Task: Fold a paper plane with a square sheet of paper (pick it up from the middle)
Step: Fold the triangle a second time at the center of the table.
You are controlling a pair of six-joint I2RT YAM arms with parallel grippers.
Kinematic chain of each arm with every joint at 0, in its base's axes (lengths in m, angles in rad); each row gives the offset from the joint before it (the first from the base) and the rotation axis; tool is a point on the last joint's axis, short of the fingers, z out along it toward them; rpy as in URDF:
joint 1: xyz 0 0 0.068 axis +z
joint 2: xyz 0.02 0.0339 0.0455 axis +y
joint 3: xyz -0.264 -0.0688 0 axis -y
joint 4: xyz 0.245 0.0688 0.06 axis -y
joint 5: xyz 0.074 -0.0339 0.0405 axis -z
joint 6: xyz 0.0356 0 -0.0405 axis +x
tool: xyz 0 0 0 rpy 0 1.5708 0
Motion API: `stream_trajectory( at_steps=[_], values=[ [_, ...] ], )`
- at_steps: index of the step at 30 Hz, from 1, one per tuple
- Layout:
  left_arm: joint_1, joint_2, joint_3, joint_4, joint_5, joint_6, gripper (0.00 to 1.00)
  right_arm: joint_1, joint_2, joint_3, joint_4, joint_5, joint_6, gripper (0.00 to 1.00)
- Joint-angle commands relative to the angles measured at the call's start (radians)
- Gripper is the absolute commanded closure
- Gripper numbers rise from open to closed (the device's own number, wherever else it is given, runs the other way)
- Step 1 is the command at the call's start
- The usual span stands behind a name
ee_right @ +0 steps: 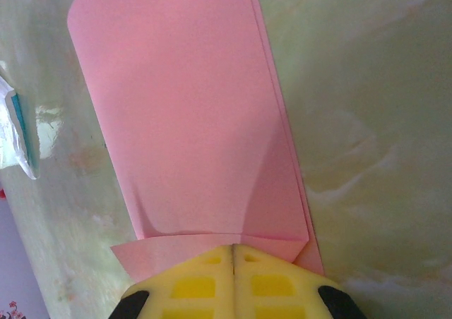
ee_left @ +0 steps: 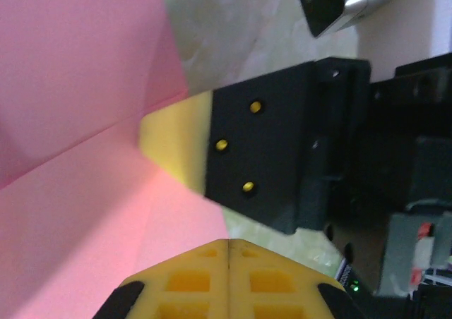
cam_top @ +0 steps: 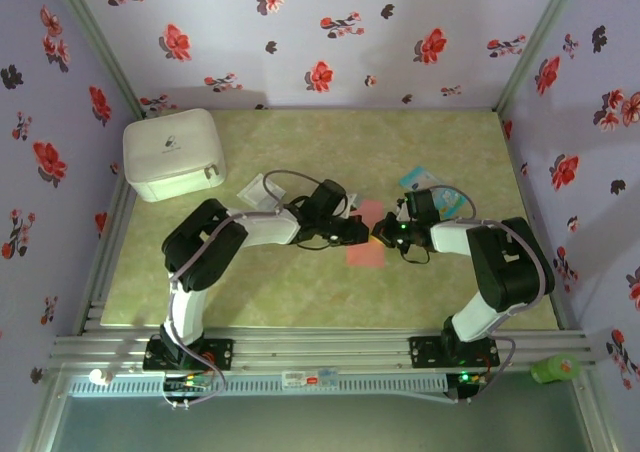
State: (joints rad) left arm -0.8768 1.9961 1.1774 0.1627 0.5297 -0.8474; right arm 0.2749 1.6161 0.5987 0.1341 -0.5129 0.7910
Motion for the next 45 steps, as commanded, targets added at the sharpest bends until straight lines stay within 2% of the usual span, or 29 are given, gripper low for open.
stream_trajectory(
  at_steps=[1,5,9,20,25,30,35,38,40,42,45],
  values=[
    [-0.002,0.054,0.020,0.019,0.048,-0.020,0.96,-0.009,0.010,-0.016,-0.055,0.064,-0.022,1.00],
    [-0.005,0.088,0.031,-0.007,0.064,-0.004,0.96,-0.009,0.018,-0.015,-0.048,0.061,-0.022,1.00],
    [-0.012,0.091,0.022,-0.100,0.043,0.052,0.96,-0.009,0.027,-0.014,-0.049,0.056,-0.022,1.00],
    [-0.013,-0.022,-0.137,-0.206,0.008,0.130,0.95,-0.010,0.041,-0.005,-0.061,0.065,-0.026,1.00],
    [-0.013,-0.089,-0.217,-0.187,0.010,0.120,0.95,-0.010,0.038,-0.001,-0.059,0.055,-0.027,1.00],
    [-0.007,-0.176,-0.220,-0.173,0.022,0.145,0.94,-0.006,0.034,0.023,-0.048,0.011,-0.015,1.00],
    [0.075,-0.224,-0.244,-0.017,0.065,0.076,0.94,0.005,-0.019,0.097,-0.104,0.006,-0.016,0.89],
    [0.099,-0.204,-0.191,0.003,0.070,0.070,0.94,0.003,-0.078,0.143,-0.186,0.008,-0.055,0.83],
    [0.098,-0.159,-0.104,-0.069,0.073,0.106,0.94,0.003,-0.114,0.166,-0.267,0.023,-0.084,0.77],
    [0.094,-0.105,-0.009,-0.155,0.073,0.150,0.94,0.003,-0.153,0.171,-0.367,0.076,-0.103,0.76],
    [0.096,-0.049,0.064,-0.202,0.054,0.161,0.95,0.003,-0.223,0.129,-0.427,0.101,-0.093,0.74]
  ],
)
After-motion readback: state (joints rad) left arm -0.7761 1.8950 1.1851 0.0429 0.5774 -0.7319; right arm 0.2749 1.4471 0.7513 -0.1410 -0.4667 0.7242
